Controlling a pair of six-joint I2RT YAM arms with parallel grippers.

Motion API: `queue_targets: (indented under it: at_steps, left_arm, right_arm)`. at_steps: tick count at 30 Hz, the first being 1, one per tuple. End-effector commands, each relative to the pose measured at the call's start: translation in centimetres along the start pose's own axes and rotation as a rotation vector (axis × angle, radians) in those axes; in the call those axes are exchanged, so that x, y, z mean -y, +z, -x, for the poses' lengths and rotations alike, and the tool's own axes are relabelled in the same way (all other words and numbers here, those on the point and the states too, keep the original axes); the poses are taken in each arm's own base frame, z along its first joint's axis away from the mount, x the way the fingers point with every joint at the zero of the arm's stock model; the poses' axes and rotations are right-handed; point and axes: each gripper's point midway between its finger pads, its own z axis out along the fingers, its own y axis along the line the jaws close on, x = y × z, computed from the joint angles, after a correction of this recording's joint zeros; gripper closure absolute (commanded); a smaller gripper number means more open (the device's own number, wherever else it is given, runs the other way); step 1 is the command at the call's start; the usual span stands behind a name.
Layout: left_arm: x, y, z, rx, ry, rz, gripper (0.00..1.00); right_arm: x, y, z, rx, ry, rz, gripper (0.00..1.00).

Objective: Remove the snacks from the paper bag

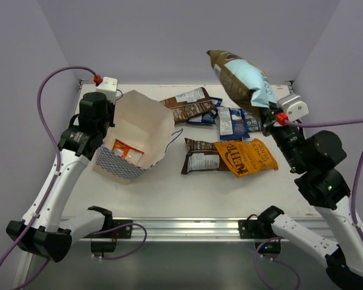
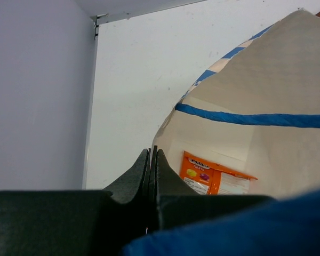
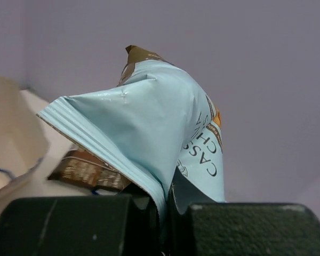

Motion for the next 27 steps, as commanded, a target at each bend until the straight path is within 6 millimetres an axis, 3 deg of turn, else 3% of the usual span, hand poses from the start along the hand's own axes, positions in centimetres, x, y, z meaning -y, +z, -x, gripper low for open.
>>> queue_targets:
  at_steps: [1,4,6,7,9,11,12,13,14,15,16,18,21,23,27]
  left_arm:
    - [-0.8,-0.7,2.2,0.067,-0.051,0.030,1.00]
    - [-0.6,-1.1,2.9,0.093,-0.061,0.003,1.00]
    - [-0.4,-1.3,3.0,0.098,-0.061,-0.010,1.00]
    - [-0.4,-1.3,3.0,0.100,-0.061,-0.014,1.00]
    - [-0.2,-1.5,3.0,0.105,-0.067,-0.026,1.00]
    - [0.0,-1.6,3.0,0.111,-0.073,-0.038,1.00]
    - [0.2,-1.7,3.0,0.113,-0.074,-0.049,1.00]
    - [0.2,-1.7,2.9,0.114,-0.074,-0.052,1.00]
    - [0.2,-1.7,3.0,0.115,-0.076,-0.052,1.00]
    - [0.1,-1.8,3.0,0.118,-0.077,-0.050,1.00]
    - [0.1,-1.9,3.1,0.119,-0.078,-0.050,1.00]
    - [0.1,-1.9,3.1,0.121,-0.078,-0.052,1.00]
    - [0.1,-1.8,3.0,0.116,-0.077,-0.049,1.00]
    - [0.1,-1.7,2.9,0.113,-0.076,-0.048,1.00]
    - [0.1,-1.7,2.7,0.113,-0.073,-0.043,1.00]
  right_arm:
    - [6.4,-0.4,-6.4,-0.193,-0.013,-0.365,1.00]
    - [10.8,-2.7,-12.7,-0.367,-0.003,-0.603,1.00]
    - [12.4,-3.7,-16.3,-0.445,0.049,-0.703,1.00]
    - [14.0,-5.0,-17.7,-0.482,0.061,-0.785,1.00]
    - [15.3,-6.2,-20.2,-0.529,0.081,-0.874,1.00]
    - [17.5,-6.9,-20.9,-0.508,0.071,-0.954,1.00]
    - [17.3,-6.5,-22.7,-0.531,0.076,-0.926,1.00]
    - [18.7,-7.2,-23.4,-0.538,0.085,-0.954,1.00]
    - [18.7,-6.7,-24.2,-0.535,0.107,-0.933,1.00]
    - [18.3,-6.4,-26.5,-0.579,0.122,-0.903,1.00]
    - [18.4,-5.6,-27.1,-0.563,0.138,-0.866,1.00]
    - [17.6,-4.7,-30.2,-0.621,0.197,-0.824,1.00]
    - [16.0,-2.7,-33.1,-0.649,0.290,-0.719,1.00]
    - [14.6,0.0,-33.0,-0.596,0.379,-0.603,1.00]
    - [12.8,3.2,-33.5,-0.552,0.460,-0.446,1.00]
